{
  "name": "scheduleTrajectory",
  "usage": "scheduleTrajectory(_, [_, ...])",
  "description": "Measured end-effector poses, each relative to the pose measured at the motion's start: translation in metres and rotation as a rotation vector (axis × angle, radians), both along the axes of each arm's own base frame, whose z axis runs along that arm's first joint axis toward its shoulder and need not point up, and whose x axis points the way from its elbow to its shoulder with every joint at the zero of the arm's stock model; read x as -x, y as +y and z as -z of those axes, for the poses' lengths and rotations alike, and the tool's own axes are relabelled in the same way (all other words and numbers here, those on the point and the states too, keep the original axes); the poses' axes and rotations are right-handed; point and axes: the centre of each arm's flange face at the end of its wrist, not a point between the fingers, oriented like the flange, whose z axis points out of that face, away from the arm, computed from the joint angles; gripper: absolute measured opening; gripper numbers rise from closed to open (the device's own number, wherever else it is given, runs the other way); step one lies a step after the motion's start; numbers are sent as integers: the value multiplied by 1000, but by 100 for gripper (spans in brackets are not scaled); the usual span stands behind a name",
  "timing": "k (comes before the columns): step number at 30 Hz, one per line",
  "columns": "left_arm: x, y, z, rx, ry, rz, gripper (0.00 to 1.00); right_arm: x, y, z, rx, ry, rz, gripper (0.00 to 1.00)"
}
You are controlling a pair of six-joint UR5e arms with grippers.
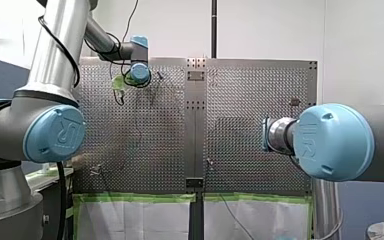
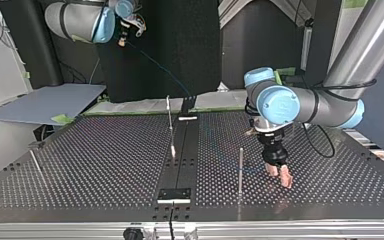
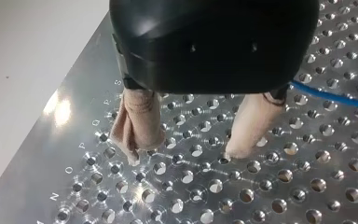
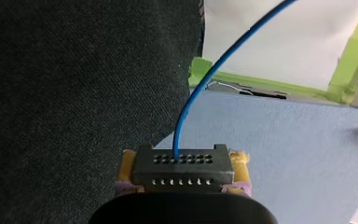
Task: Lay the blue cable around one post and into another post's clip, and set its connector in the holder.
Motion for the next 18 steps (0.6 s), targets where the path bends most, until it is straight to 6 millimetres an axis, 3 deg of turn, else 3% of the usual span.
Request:
scheduleTrajectory(7, [0, 0, 0, 0, 0, 0, 100, -11, -12, -23, -17, -13, -17, 0])
scheduleTrajectory(18, [0, 1, 0, 4, -1, -2, 100, -28, -46, -66, -16, -42, -18, 0])
